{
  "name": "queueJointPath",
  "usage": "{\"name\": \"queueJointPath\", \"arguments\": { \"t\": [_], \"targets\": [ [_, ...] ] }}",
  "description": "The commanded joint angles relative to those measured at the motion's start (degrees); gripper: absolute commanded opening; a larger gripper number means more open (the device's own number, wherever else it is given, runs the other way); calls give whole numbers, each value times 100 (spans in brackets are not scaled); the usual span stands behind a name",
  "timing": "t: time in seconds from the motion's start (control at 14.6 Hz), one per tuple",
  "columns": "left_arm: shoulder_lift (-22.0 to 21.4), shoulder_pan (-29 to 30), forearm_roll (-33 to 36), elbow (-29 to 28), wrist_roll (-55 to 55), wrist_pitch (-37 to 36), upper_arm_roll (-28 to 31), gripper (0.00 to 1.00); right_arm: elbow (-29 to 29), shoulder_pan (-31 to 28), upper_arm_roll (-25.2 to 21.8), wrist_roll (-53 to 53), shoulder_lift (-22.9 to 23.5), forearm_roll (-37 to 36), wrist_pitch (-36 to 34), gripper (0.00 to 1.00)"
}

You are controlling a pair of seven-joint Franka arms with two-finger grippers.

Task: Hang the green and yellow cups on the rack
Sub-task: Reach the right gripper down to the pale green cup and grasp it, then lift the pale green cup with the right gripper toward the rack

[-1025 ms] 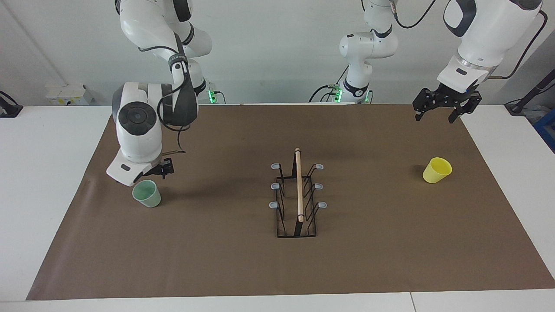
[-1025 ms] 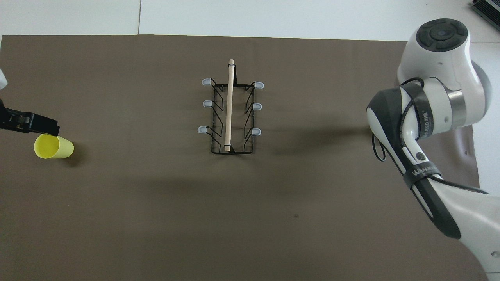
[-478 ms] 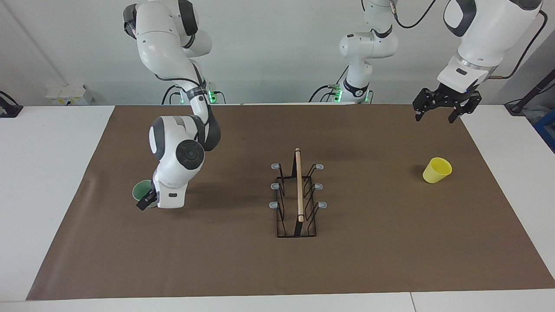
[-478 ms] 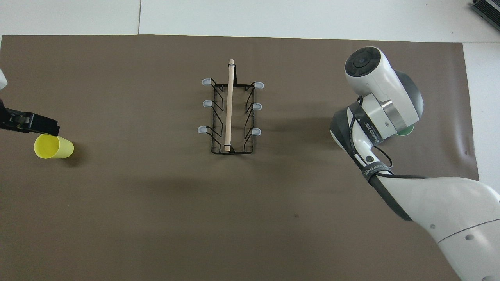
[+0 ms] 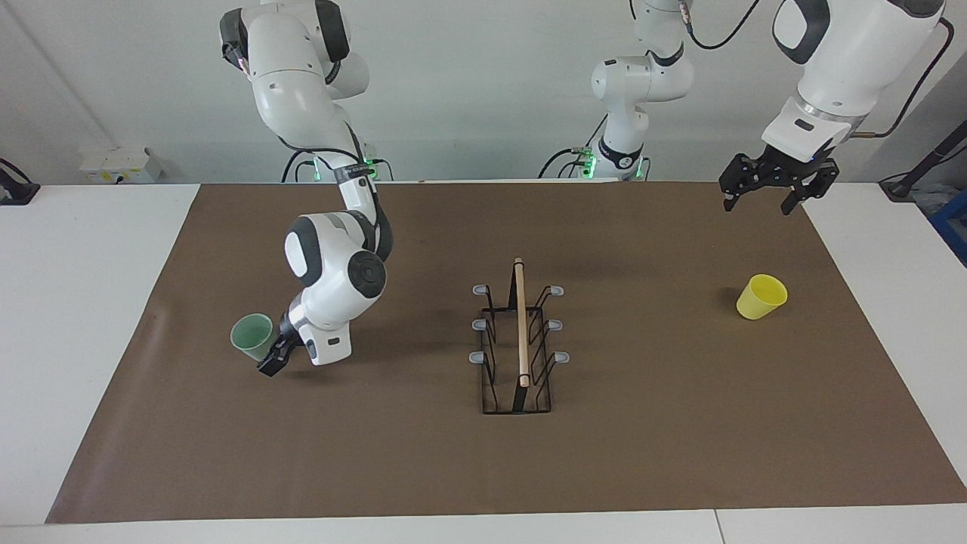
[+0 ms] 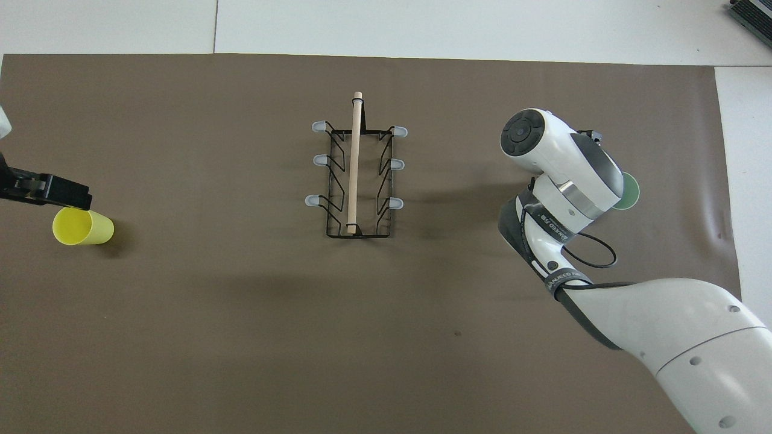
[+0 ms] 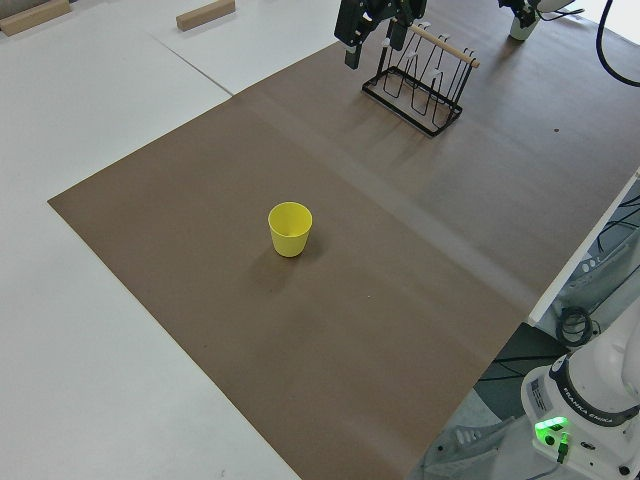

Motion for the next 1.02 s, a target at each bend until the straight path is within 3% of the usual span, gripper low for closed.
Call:
{"name": "queueJointPath", "arguments": {
  "t": [0.0,0.75,0.96],
  "targets": [
    [-27,19,90,34,-63,-107,-24,100,-345,-34,13,-204,-22,-436,295,100],
    [-27,19,90,34,-63,-107,-24,100,-820,18,13,-151,-101,-850,200,100],
    [-27,19,90,34,-63,-107,-24,100,-927,10,22,-239,-118,-1332,348,100]
  ]
}}
